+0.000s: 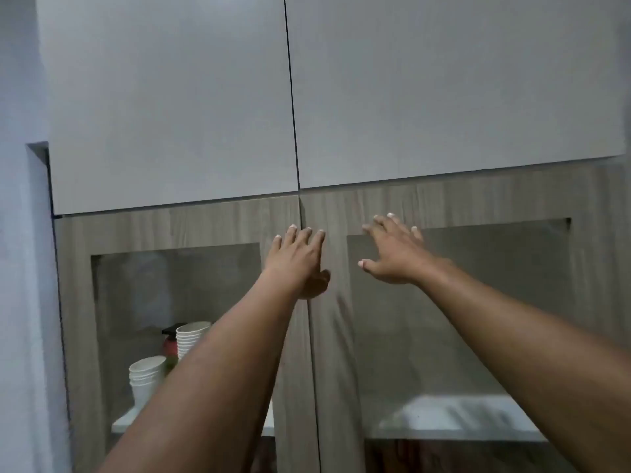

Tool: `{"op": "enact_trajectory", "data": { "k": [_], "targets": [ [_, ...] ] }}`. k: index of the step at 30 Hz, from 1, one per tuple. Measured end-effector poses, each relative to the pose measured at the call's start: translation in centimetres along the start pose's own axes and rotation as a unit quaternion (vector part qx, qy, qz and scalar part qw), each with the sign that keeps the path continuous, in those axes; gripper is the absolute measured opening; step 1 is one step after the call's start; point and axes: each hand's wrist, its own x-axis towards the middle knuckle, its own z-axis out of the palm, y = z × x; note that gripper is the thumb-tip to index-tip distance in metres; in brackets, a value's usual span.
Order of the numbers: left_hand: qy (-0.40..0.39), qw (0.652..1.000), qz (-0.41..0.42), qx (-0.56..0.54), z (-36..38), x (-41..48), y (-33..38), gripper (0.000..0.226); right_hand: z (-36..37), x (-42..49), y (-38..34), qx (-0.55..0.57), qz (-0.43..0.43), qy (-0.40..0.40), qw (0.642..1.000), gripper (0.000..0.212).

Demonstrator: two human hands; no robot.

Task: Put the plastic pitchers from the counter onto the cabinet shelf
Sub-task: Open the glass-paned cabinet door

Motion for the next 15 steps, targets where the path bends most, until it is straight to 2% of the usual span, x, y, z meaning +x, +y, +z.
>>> {"op": "enact_trajectory", "data": {
  "k": [8,12,15],
  "targets": [
    [0.155,0.987,-0.027,0.039,1.6,9.0,-1.6,0.078,0.9,8.4,-0.1,-0.093,-0.072,0.207,0.971,0.076],
    [0.190,0.979,-0.028,0.063,2.0,9.5,-1.9,0.085,1.7,9.8,-0.5,-0.091,-0.096,0.256,0.958,0.069],
    [0.212,0.976,-0.028,0.048,2.0,9.7,-1.9,0.084,1.1,9.6,-0.9,-0.075,-0.084,0.242,0.964,0.066]
  ]
}}
